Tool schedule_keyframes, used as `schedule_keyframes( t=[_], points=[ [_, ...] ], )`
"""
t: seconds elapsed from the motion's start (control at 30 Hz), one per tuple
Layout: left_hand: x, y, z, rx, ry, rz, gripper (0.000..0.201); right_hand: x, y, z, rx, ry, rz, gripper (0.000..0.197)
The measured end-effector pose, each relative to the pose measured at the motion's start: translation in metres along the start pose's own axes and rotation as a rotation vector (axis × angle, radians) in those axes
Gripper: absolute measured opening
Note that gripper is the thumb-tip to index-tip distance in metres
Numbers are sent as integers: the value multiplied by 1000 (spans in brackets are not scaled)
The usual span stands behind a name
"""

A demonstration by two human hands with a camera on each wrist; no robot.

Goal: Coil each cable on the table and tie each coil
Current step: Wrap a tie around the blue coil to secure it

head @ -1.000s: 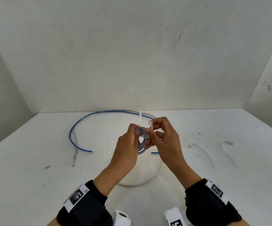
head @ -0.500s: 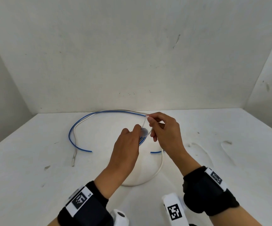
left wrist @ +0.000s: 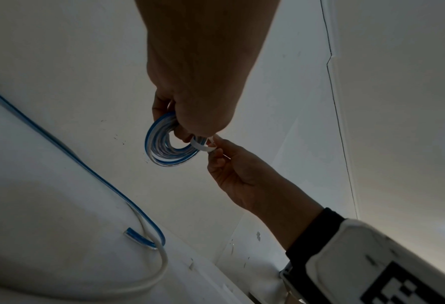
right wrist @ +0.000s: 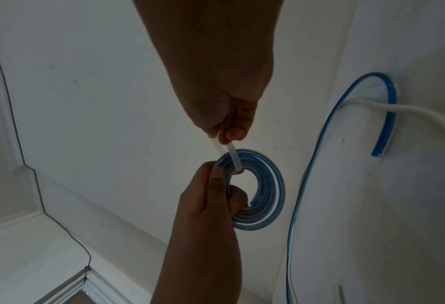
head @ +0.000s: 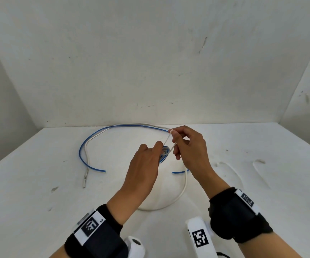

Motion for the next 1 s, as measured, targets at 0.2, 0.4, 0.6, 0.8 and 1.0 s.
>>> schedule_keyframes(
  t=[0.2, 0.4, 0.6, 0.8, 1.0],
  points=[
    [1, -3, 7, 10, 15, -2, 27, -1, 2, 3, 119, 63, 23, 15],
    [2, -1, 10, 7, 46, -14, 22, 1, 3, 5, 163, 99, 80, 10],
    [5, -2, 9, -4, 26, -11, 22, 3, 0, 9, 274, 146, 128, 7],
    [6, -1, 9, 39, 7, -26, 18, 0, -7, 7, 385, 81, 279, 9],
    [9, -2, 13, 104, -36, -49, 25, -1, -8, 10, 219, -28, 469, 17]
  ],
)
Point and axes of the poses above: each hand's wrist, its own x-axis away from the middle knuckle, its own y-axis out of the back of the hand, z = x × y, the point moved 4 cm from there along -x, towards the middle knuckle, and after that the axes turned 14 degrees about -y, right-handed, at the moved point
